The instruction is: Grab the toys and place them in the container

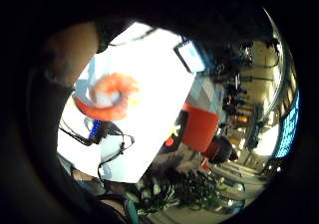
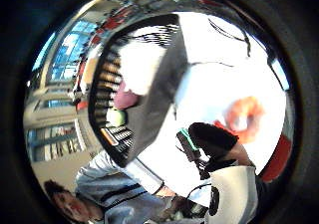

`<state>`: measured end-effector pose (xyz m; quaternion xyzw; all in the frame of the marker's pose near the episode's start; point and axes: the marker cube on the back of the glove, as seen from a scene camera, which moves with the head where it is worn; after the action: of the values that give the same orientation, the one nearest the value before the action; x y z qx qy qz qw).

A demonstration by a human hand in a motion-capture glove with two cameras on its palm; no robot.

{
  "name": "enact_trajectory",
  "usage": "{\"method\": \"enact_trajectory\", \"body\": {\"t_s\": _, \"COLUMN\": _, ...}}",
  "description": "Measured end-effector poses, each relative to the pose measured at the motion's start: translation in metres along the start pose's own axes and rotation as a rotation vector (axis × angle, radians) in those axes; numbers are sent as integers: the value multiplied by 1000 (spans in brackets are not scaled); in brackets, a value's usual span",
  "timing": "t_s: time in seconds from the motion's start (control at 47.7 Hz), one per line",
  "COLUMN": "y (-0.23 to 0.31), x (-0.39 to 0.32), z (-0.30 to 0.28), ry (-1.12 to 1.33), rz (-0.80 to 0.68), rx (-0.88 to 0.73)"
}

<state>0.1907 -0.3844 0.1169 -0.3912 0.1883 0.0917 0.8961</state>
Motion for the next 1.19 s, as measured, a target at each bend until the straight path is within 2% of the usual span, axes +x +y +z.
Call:
{"method": "enact_trajectory", "body": {"t_s": 0.21, "y": 15, "x": 37, "z": 70, "ry": 121, "rz": 80, "rx": -213}}
{"method": "enact_trajectory", "body": {"t_s": 0.314, "y": 11, "x": 47, "z": 91, "ry": -50, "rz": 91, "rx": -258}}
{"method": "enact_trajectory", "body": {"t_s": 0.398, "y": 7, "x": 40, "z": 106, "ry": -180, "rz": 36, "rx": -269}}
{"method": "enact_trajectory", "body": {"t_s": 0.524, "y": 0, "x": 21, "z": 124, "ry": -166, "rz": -33, "rx": -326}}
{"method": "enact_trajectory", "body": {"t_s": 0.629, "y": -6, "x": 10, "z": 132, "ry": -94, "rz": -22, "rx": -260}}
{"method": "enact_trajectory", "body": {"t_s": 0.88, "y": -27, "x": 2, "z": 129, "ry": -144, "rz": 19, "rx": -85}}
{"method": "enact_trajectory", "body": {"t_s": 1.194, "y": -21, "x": -27, "z": 113, "ry": -96, "rz": -92, "rx": 75}}
